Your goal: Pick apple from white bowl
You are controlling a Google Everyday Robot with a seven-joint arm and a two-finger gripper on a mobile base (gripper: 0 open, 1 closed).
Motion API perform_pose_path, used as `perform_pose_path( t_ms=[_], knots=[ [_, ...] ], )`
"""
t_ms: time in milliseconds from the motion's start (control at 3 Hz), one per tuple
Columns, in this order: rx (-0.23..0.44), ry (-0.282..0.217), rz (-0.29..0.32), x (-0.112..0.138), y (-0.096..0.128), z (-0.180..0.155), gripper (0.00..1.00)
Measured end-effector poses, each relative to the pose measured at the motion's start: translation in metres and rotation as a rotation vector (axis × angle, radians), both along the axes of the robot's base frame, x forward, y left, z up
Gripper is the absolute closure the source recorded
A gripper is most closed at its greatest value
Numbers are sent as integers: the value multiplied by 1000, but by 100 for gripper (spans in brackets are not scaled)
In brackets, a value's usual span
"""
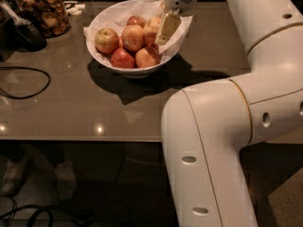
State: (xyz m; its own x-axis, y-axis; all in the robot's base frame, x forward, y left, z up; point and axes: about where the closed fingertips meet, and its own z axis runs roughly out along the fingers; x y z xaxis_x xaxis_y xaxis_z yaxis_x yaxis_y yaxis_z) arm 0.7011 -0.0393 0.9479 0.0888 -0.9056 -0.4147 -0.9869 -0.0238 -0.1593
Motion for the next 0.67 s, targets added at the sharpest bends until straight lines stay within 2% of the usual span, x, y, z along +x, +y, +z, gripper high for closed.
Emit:
perform_pose_path(
  t_ms=[667],
  knots=[
    [73, -68, 31, -17, -4, 44, 100]
  ],
)
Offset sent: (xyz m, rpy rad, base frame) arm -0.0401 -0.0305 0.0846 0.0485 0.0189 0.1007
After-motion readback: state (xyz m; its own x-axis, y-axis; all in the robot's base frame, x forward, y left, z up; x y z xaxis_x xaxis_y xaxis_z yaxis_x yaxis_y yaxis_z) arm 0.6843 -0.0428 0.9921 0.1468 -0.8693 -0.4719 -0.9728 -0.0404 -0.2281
